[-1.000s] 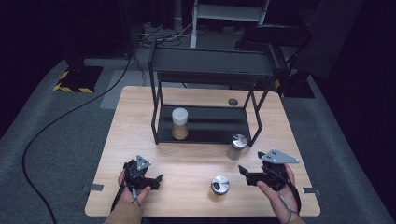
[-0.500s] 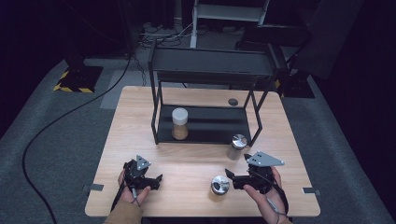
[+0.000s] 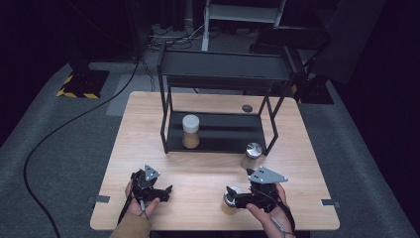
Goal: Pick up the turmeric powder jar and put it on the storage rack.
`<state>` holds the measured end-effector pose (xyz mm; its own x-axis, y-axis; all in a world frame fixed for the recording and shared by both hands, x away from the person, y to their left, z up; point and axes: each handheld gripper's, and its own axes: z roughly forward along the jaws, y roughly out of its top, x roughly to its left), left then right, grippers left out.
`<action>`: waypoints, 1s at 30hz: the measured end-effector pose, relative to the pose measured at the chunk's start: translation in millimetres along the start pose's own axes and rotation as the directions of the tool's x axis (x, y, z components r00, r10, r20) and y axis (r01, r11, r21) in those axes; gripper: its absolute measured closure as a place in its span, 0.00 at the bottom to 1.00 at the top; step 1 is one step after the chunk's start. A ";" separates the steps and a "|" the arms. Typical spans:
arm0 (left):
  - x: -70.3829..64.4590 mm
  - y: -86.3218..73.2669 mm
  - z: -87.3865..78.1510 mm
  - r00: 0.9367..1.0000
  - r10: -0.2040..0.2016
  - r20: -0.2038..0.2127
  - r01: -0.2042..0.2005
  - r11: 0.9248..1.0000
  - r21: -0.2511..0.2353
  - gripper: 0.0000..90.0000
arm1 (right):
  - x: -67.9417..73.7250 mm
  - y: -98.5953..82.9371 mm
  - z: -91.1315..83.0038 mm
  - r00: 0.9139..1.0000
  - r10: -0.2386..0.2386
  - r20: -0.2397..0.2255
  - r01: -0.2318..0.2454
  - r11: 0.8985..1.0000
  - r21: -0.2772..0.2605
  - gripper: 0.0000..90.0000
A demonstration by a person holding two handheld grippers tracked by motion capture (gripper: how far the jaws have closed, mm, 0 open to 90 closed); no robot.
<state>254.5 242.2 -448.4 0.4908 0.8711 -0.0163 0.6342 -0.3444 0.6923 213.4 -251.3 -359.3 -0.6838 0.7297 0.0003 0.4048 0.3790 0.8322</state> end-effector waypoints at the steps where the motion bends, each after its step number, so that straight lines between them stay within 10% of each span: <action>1: 0.0 0.0 0.0 1.000 0.000 0.000 0.000 1.000 0.000 0.01 | 0.9 -0.2 0.6 1.000 0.000 -0.003 0.000 1.000 0.001 0.10; 30: -0.1 0.0 0.0 1.000 0.000 0.000 0.000 1.000 0.000 0.01 | 15.6 -33.3 25.6 1.000 0.008 -0.022 -0.007 0.998 0.058 0.11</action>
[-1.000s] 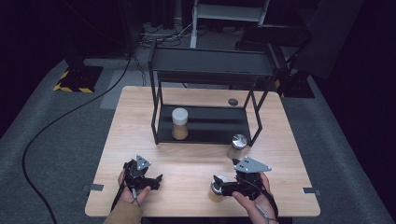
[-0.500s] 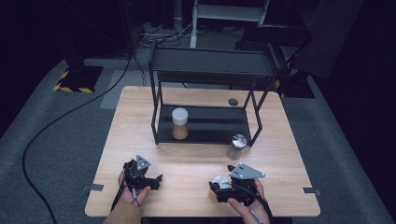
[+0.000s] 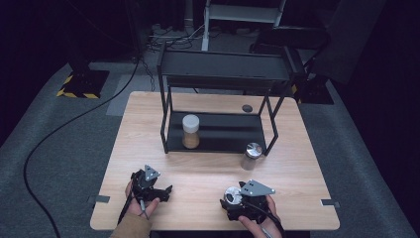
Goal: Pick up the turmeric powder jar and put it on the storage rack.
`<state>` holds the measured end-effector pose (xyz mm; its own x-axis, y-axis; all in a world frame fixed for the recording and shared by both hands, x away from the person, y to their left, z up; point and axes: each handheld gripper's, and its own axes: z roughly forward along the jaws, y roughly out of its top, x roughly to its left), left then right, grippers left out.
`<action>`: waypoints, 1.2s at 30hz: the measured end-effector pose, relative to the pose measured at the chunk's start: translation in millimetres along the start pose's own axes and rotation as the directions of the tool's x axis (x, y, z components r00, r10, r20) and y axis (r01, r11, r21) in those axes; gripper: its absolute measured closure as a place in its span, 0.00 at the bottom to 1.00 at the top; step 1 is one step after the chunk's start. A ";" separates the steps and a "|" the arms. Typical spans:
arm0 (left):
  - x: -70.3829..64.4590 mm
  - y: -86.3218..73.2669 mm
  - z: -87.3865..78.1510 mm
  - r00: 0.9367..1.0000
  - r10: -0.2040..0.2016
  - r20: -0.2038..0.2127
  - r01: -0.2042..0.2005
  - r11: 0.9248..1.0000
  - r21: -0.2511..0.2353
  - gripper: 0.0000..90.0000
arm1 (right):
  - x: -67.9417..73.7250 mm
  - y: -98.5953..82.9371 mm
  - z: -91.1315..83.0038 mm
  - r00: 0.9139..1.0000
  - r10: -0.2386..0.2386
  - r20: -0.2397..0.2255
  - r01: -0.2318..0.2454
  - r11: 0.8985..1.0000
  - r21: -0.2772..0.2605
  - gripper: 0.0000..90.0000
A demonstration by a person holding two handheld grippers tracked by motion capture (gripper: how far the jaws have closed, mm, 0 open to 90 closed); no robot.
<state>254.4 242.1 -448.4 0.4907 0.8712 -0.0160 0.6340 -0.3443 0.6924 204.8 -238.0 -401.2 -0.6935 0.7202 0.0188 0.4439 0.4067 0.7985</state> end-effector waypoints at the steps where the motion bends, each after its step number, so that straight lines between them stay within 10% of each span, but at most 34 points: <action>1: 0.0 0.0 0.0 1.000 0.000 0.000 0.000 1.000 0.000 0.01 | 0.1 -1.0 0.7 1.000 -0.001 -0.001 0.001 1.000 0.003 0.11; 18: -0.1 0.0 0.0 1.000 0.000 0.000 0.000 1.000 0.000 0.01 | 2.3 -4.5 5.6 0.999 -0.038 -0.017 0.039 0.998 0.050 0.34; 36: -0.1 0.1 0.0 1.000 -0.001 0.000 0.001 1.000 0.000 0.01 | 1.5 12.2 3.8 0.997 -0.077 -0.020 0.078 0.995 0.062 0.35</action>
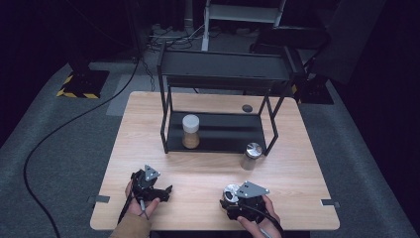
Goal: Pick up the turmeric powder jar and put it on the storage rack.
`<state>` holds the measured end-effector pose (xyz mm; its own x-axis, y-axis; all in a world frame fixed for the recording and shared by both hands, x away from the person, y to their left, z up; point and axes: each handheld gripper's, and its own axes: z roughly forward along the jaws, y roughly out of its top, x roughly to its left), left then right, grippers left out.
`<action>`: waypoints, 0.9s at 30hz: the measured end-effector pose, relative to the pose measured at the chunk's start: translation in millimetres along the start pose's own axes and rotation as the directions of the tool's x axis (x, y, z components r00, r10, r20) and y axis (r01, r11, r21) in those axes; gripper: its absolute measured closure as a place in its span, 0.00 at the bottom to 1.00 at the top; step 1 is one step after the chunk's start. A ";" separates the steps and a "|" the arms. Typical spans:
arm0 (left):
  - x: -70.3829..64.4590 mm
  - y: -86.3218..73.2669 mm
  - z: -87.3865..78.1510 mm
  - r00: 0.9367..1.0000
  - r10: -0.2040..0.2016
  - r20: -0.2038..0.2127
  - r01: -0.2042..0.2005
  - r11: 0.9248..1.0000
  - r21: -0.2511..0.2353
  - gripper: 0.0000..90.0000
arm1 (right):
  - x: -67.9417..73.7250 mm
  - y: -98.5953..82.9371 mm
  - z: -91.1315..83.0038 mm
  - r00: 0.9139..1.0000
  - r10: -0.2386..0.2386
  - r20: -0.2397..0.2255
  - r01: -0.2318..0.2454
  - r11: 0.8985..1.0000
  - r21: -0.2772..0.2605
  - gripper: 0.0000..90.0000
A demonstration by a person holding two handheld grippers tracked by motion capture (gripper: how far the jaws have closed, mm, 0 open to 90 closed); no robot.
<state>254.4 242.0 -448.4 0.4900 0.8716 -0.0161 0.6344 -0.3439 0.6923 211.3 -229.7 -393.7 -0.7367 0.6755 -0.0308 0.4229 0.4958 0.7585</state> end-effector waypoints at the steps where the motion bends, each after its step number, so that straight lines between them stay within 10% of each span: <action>1: 0.0 0.0 0.0 1.000 0.000 0.000 0.000 1.000 0.000 0.01 | 0.0 0.0 0.0 1.000 0.000 0.000 0.000 1.000 0.000 0.35; 27: -1.2 0.4 0.0 1.000 -0.005 -0.004 0.005 1.000 0.002 0.00 | -22.7 60.3 -11.0 0.999 -0.024 0.041 0.026 0.999 -0.038 0.35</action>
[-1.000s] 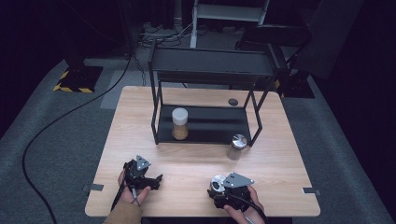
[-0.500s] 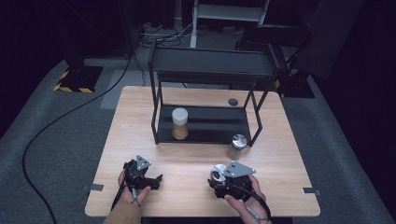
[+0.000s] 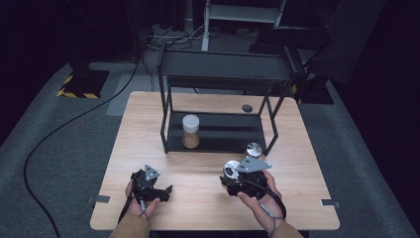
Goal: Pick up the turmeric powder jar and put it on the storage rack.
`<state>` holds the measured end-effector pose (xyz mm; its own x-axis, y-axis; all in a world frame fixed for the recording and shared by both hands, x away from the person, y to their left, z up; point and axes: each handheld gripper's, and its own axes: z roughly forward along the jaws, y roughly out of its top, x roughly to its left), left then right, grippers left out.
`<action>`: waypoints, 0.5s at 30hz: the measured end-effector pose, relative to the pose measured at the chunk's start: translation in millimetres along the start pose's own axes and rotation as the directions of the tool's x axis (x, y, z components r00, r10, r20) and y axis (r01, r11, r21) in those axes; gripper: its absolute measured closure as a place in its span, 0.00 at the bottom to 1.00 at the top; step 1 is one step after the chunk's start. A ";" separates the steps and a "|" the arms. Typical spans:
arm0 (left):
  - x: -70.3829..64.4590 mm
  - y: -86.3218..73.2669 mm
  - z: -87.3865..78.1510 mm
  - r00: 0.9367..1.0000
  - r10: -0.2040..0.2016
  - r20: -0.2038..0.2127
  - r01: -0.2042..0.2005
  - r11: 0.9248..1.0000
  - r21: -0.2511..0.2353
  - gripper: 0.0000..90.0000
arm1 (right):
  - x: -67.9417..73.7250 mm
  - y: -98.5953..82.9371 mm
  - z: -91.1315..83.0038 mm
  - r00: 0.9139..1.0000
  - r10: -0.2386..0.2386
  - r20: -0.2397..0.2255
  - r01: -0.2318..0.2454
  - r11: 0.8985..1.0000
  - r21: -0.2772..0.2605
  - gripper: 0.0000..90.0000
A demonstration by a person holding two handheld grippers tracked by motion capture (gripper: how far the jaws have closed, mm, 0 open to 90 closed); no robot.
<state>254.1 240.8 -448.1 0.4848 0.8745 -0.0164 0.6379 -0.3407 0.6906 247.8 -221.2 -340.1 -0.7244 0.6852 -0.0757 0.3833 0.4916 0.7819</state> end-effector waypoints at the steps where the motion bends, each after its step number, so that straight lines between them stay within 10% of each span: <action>1: 0.0 0.1 0.0 1.000 0.000 0.000 0.000 1.000 0.000 0.00 | -2.1 4.2 1.1 1.000 0.002 0.002 -0.002 1.000 -0.004 0.35; 15: 0.4 -0.7 -0.7 1.000 0.006 0.005 -0.006 1.000 0.001 0.00 | -16.9 37.5 17.6 1.000 -0.010 0.010 0.010 1.000 -0.001 0.35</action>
<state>253.4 241.6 -448.1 0.4919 0.8705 -0.0162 0.6354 -0.3462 0.6902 284.5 -204.9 -320.4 -0.7226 0.6855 -0.0897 0.3753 0.4979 0.7818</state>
